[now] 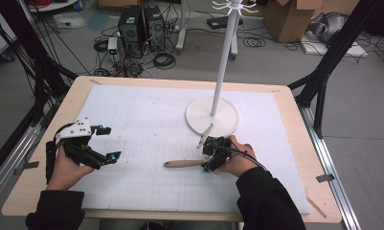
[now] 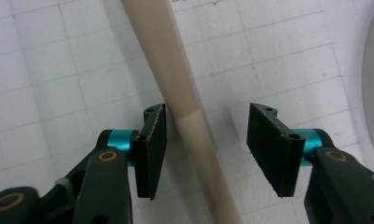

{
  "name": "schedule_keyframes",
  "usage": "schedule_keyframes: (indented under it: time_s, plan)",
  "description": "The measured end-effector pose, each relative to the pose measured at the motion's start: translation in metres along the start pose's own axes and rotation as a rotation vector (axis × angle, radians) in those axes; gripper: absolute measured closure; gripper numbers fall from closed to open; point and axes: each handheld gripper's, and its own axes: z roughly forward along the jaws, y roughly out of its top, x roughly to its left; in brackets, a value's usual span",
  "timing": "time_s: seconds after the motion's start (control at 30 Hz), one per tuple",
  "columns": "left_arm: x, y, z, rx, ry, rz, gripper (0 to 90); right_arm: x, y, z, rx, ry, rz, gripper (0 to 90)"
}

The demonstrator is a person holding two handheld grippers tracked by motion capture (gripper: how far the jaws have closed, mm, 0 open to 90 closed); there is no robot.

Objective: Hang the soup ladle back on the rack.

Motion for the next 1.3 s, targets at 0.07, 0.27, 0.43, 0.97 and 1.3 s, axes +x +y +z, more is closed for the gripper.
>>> schedule_keyframes:
  time_s: [0.07,0.27,0.43,0.97,1.3]
  plan:
    - [0.000,0.000,0.000,-0.001,0.000,0.000,1.7,0.000,0.001,0.001,0.002,0.005,-0.005,50.3]
    - [-0.001,0.001,0.001,-0.001,-0.004,0.002,1.7,0.001,0.003,0.000,0.016,0.038,-0.012,62.6]
    - [-0.001,0.001,0.002,0.001,-0.005,0.003,1.7,0.000,0.003,0.001,0.013,0.068,-0.017,68.2]
    - [-0.001,0.000,0.002,-0.002,-0.009,0.005,1.7,0.003,0.004,-0.001,0.026,0.071,-0.022,77.9]
    - [0.002,-0.003,0.002,-0.011,-0.020,-0.006,1.7,0.000,-0.009,-0.038,-0.113,0.035,0.026,78.0]
